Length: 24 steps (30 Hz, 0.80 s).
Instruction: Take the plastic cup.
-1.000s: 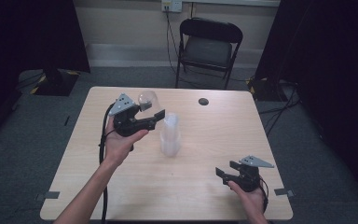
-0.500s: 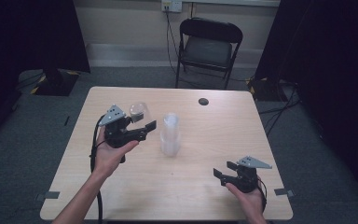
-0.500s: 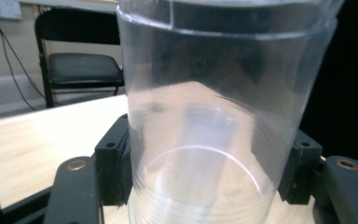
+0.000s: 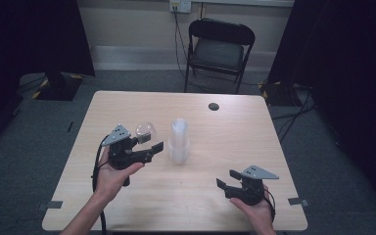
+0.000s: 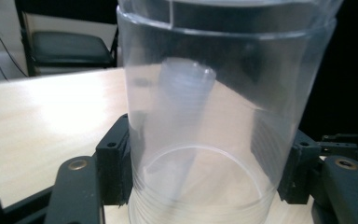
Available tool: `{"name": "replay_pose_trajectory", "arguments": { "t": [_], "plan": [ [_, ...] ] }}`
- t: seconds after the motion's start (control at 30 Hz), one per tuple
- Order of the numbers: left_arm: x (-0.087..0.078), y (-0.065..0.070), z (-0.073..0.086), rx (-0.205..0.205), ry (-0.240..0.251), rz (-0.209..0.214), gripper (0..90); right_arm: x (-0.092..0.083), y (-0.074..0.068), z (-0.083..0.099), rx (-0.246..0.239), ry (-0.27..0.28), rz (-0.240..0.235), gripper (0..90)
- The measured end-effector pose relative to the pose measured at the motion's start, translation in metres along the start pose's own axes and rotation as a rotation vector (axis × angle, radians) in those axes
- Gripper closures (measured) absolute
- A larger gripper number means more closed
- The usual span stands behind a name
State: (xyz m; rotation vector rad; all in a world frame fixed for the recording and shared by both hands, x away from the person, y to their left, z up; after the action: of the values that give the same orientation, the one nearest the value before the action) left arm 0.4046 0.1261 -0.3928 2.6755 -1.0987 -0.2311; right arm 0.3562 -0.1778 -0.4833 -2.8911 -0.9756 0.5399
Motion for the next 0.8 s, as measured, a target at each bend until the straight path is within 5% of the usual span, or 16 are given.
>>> {"name": "replay_pose_trajectory", "arguments": {
  "t": [0.07, 0.13, 0.47, 0.8],
  "plan": [
    [0.002, -0.003, 0.006, -0.035, -0.002, -0.011, 35.8, 0.001, -0.002, -0.001, -0.009, 0.003, -0.004, 37.8],
    [0.002, -0.003, 0.012, -0.019, -0.022, -0.019, 36.2, 0.001, -0.006, -0.002, -0.017, 0.002, -0.015, 39.2],
    [0.007, 0.014, 0.029, -0.076, -0.084, 0.0, 36.3, 0.019, -0.042, -0.013, -0.1, -0.025, -0.107, 44.7],
    [0.012, 0.032, 0.038, -0.147, -0.126, 0.043, 36.3, 0.04, -0.081, -0.028, -0.179, 0.034, -0.198, 53.9]
  ]
}}
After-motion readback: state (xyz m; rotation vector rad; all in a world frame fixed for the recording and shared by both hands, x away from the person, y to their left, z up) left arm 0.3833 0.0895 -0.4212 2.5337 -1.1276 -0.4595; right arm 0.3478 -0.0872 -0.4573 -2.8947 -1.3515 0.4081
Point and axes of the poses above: each handheld gripper's, and its own axes: x roughly forward along the jaws, z roughly out of its underside, y roughly to its right, the point moved 6 cm from there along x, roughly forward along the jaws, and after that the axes turned 13 degrees about y, right-handed, at the moved point
